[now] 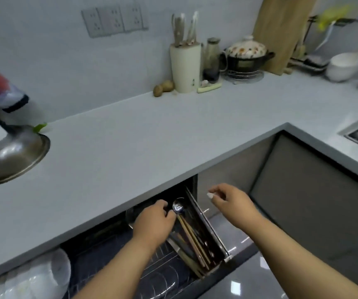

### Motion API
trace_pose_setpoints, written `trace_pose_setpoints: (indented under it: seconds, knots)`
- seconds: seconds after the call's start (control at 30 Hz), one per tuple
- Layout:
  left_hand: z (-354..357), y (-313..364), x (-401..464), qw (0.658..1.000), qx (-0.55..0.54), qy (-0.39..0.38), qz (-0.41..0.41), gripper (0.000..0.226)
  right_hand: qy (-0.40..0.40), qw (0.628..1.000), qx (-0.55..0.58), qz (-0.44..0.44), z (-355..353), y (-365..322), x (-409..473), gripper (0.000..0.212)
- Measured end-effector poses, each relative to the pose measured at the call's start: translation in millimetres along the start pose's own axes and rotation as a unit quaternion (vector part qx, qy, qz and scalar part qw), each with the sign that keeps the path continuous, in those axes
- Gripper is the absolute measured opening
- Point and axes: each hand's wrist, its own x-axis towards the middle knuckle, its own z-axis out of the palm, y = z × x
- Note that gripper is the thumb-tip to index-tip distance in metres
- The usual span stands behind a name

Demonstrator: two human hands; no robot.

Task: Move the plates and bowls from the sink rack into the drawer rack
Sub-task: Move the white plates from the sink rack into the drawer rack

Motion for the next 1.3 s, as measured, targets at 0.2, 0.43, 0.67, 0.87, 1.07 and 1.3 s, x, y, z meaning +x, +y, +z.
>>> trace_pose_setpoints:
  seconds: [0.2, 0.43, 0.67, 0.87, 1.07, 1.3]
  knots:
    - [55.2, 114.9, 28.1, 0.995, 0.013, -0.047, 0.087, 0.04, 0.073, 0.995, 0.034, 0.063, -94.9, 84.1, -5.0, 0.022]
    - [137.4, 250.9, 54.0, 0.98, 0.028, -0.1, 0.171, 0.043, 0.154, 0.977, 0.044, 0.14, -201.4, 186.8, -21.6, 0.012]
    - [197.8, 354.9, 59.6, 0.955, 0.036, -0.139, 0.259, 0.047, 0.22, 0.95, 0.078, 0.208, -270.6, 260.1, -45.0, 0.014]
    - [217.5, 398.8, 69.0, 0.934, 0.029, -0.151, 0.322, 0.059, 0.27, 0.924, 0.112, 0.246, -298.3, 294.3, -52.6, 0.015]
    - [245.4, 446.1, 101.3, 0.918, 0.019, -0.149, 0.367, 0.073, 0.313, 0.902, 0.119, 0.271, -327.7, 322.9, -43.1, 0.017]
    - [284.0, 515.4, 159.0, 0.889, 0.035, -0.162, 0.426, 0.082, 0.366, 0.876, 0.083, 0.302, -381.5, 353.3, 9.0, 0.018]
